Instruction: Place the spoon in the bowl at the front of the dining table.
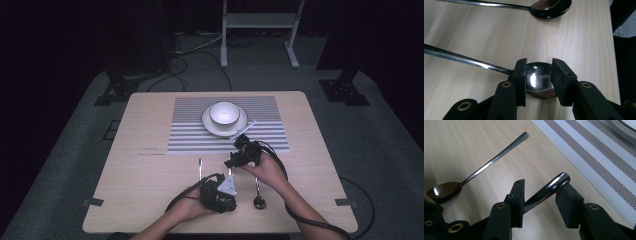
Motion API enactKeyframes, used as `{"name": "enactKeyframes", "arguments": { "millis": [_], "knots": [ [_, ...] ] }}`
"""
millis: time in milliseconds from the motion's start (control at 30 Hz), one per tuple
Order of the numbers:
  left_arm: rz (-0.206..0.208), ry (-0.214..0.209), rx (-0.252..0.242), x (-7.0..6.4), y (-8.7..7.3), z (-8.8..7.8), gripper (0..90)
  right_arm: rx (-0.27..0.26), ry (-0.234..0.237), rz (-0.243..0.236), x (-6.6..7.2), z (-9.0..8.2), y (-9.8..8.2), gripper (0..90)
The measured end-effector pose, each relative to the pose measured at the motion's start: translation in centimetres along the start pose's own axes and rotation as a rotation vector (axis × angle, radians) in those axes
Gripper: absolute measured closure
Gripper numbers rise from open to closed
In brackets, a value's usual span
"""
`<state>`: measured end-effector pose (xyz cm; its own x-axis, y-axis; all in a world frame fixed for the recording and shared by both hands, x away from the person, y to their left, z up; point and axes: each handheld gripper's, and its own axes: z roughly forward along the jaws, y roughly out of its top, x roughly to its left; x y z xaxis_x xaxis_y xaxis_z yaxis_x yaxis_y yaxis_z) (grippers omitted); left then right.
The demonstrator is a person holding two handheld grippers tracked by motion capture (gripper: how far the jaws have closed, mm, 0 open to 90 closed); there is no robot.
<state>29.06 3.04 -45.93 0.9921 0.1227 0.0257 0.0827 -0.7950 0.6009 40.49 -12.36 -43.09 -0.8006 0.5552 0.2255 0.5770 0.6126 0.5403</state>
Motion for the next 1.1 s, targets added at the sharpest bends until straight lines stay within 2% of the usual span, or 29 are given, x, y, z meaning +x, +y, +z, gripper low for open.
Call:
{"name": "enactKeyframes", "arguments": {
  "millis": [67, 200, 267, 300, 333, 367, 467, 567, 667, 700, 733, 800, 833, 933, 1000, 1100],
  "knots": [
    [0.001, 0.002, 0.001, 0.0, 0.0, 0.0, 64.4, -0.005, 0.026, 0.026, -0.3, 0.0, 0.1, 62.4],
    [0.0, 0.002, 0.004, 0.0, 0.1, -0.1, 62.9, -0.007, 0.045, 0.042, -0.3, 0.0, 0.3, 65.0],
    [-0.009, -0.011, -0.004, 0.1, 0.0, 0.0, 58.7, -0.029, 0.082, 0.069, -0.4, -0.1, 0.3, 69.5],
    [-0.014, -0.023, -0.006, 0.1, 0.0, -0.1, 55.1, -0.051, 0.121, 0.095, -0.7, -0.2, 0.3, 72.8],
    [-0.014, -0.031, -0.001, 0.2, 0.1, -0.2, 51.9, -0.076, 0.182, 0.141, -1.0, -0.2, 0.2, 76.5],
    [-0.017, -0.027, 0.0, 0.3, 0.1, -0.3, 51.9, -0.076, 0.182, 0.141, -1.0, -0.2, 0.2, 76.5],
    [-0.042, -0.037, -0.023, 0.6, -0.1, -0.8, 47.9, -0.136, 0.316, 0.222, -1.9, -0.4, 0.2, 85.3],
    [-0.05, -0.029, -0.042, 0.8, -0.2, -1.4, 45.8, -0.174, 0.401, 0.267, -2.2, -0.9, 0.4, 88.5],
    [-0.064, -0.024, -0.061, 0.8, -0.2, -1.9, 44.4, -0.187, 0.407, 0.277, -2.3, -1.6, 0.8, 88.8],
    [-0.066, -0.019, -0.068, 0.7, -0.2, -1.9, 43.5, -0.195, 0.399, 0.275, -2.3, -1.9, 0.9, 88.9],
    [-0.068, -0.017, -0.071, 0.7, -0.2, -2.0, 42.1, -0.203, 0.363, 0.263, -2.3, -2.6, 1.3, 88.9],
    [-0.066, -0.012, -0.071, 0.7, -0.2, -2.2, 41.0, -0.212, 0.352, 0.259, -2.3, -2.9, 1.5, 88.9],
    [-0.069, -0.012, -0.074, 0.7, -0.2, -2.3, 39.9, -0.216, 0.315, 0.245, -2.4, -3.5, 1.8, 88.9],
    [-0.064, -0.007, -0.071, 0.8, -0.2, -2.4, 38.6, -0.223, 0.314, 0.246, -2.5, -3.9, 2.0, 88.9],
    [-0.068, -0.006, -0.072, 0.8, -0.2, -2.5, 37.6, -0.227, 0.29, 0.239, -2.6, -4.1, 2.2, 88.9],
    [-0.074, -0.002, -0.075, 0.9, -0.3, -2.5, 35.7, -0.236, 0.282, 0.239, -2.8, -4.5, 2.5, 88.9]
  ]
}}
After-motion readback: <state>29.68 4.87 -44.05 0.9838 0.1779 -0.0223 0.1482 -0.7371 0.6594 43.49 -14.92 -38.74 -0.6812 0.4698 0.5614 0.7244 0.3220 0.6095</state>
